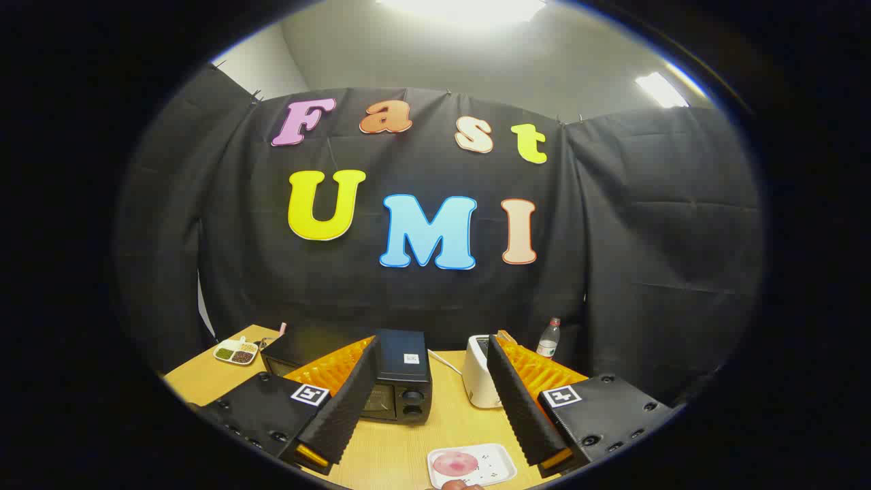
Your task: Open the toaster oven, put the food inside, and close the toaster oven door.
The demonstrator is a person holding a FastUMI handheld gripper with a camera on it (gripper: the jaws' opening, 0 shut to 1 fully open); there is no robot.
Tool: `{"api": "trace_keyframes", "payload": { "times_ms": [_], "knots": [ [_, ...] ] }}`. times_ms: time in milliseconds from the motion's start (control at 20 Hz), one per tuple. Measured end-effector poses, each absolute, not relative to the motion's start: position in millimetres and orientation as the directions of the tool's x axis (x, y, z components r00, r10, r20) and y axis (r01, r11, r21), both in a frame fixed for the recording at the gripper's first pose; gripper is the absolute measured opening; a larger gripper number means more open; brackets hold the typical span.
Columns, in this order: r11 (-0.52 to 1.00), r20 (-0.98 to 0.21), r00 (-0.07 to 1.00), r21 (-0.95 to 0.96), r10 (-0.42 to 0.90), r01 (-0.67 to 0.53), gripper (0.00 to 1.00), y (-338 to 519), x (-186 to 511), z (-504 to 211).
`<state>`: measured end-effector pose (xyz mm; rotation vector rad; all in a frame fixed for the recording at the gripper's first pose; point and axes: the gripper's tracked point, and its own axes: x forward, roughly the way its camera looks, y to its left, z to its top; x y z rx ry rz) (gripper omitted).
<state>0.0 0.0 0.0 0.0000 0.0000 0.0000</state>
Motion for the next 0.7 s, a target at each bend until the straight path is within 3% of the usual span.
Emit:
{"api": "trace_keyframes", "payload": {
  "times_ms": [700],
  "knots": [
    [0.999,-0.023,0.999,0.016,0.046,-0.046,0.98,20.2,2.5,-4.5]
  ]
}}
